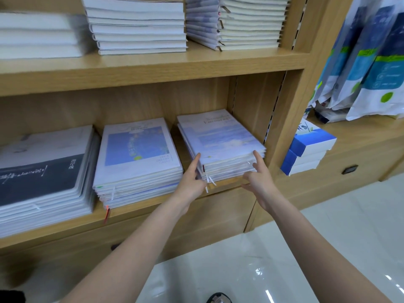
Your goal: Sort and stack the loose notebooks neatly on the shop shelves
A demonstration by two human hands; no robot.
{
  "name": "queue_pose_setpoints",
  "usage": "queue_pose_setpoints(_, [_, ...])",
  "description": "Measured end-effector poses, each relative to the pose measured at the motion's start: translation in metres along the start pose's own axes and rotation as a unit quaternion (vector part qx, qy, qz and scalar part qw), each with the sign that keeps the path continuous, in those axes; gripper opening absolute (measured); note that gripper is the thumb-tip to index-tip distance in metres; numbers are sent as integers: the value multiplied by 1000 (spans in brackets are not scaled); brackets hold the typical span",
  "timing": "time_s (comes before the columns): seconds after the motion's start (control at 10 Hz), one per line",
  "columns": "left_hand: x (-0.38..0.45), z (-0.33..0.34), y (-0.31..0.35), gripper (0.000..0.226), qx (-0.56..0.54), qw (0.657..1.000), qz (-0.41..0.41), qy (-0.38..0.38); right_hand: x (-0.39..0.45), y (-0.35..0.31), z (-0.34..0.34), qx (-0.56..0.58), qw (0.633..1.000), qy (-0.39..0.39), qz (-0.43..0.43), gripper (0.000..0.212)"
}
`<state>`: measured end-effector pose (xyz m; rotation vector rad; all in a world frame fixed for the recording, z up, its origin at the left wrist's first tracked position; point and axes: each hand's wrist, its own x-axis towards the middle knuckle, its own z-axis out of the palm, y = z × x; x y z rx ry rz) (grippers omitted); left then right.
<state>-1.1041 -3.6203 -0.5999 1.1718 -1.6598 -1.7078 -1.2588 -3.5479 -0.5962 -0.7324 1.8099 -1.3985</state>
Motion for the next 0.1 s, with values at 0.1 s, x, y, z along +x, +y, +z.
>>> queue_pose_setpoints(0.1, [-16,-5,1,64,65,997,37,34,-10,-4,3,-55,998,14,-25,62])
